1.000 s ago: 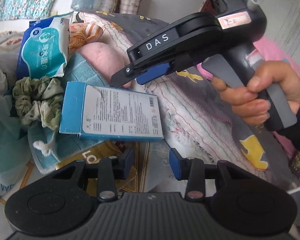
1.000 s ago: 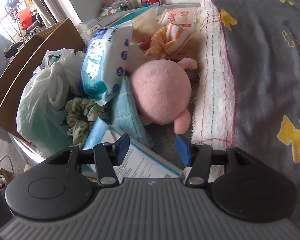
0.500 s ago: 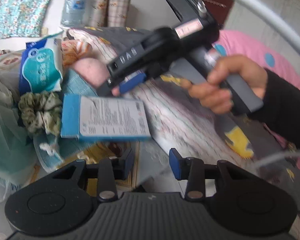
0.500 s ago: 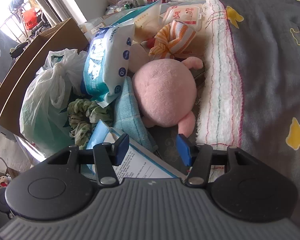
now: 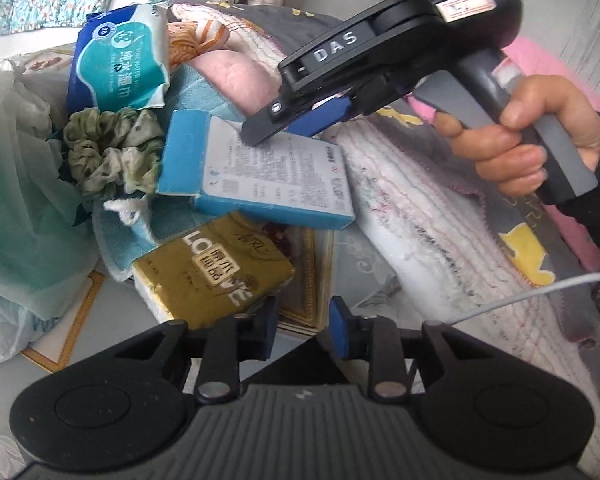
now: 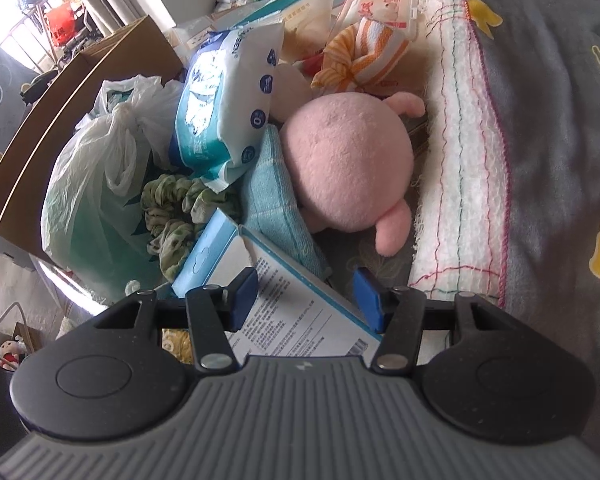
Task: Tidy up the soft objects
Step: 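Reach the right tool to the blue-and-white medicine box and grasp it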
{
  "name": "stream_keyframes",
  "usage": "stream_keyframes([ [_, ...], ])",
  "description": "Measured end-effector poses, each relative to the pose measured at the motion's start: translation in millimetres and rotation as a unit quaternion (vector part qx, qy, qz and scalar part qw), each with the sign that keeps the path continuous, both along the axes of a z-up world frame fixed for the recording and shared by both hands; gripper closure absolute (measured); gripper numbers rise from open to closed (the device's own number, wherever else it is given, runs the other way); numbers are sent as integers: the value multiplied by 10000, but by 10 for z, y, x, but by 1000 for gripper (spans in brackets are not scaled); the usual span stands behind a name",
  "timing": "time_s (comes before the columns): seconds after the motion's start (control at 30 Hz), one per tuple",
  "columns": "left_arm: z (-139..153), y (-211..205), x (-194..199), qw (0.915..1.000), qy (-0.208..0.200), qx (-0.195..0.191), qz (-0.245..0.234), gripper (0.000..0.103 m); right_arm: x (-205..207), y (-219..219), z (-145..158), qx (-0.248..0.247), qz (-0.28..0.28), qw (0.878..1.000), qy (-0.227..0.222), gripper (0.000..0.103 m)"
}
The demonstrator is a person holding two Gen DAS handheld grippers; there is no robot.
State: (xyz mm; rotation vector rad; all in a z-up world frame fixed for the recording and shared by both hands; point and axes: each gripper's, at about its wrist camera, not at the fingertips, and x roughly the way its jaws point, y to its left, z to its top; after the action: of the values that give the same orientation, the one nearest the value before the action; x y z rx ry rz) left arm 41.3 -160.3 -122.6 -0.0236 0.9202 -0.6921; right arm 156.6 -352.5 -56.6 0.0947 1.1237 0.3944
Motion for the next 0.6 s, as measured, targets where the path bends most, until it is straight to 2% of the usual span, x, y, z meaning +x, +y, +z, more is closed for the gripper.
stream_keyframes([
  [0.07, 28, -18, -31, 9999, 33, -153, -63, 61, -7, 16, -9, -52, 49, 10000, 45, 50],
  [0.1, 38, -36, -32, 9997, 50, -209, -75, 60, -13, 25, -10, -87, 79, 9999, 51, 50],
  [0.27, 52, -138, 71, 9985, 198, -508, 22, 59, -3, 24, -15, -108, 101, 9998, 102, 50],
  [0.37, 42, -231, 186, 9982, 212, -535, 189, 56, 25, -15, -27, -14, 54, 9998, 212, 50],
  [0.6, 0, -328, 455, 9944, 590, -715, 503, 55, -2, -125, -32, 128, 53, 9990, 424, 50],
])
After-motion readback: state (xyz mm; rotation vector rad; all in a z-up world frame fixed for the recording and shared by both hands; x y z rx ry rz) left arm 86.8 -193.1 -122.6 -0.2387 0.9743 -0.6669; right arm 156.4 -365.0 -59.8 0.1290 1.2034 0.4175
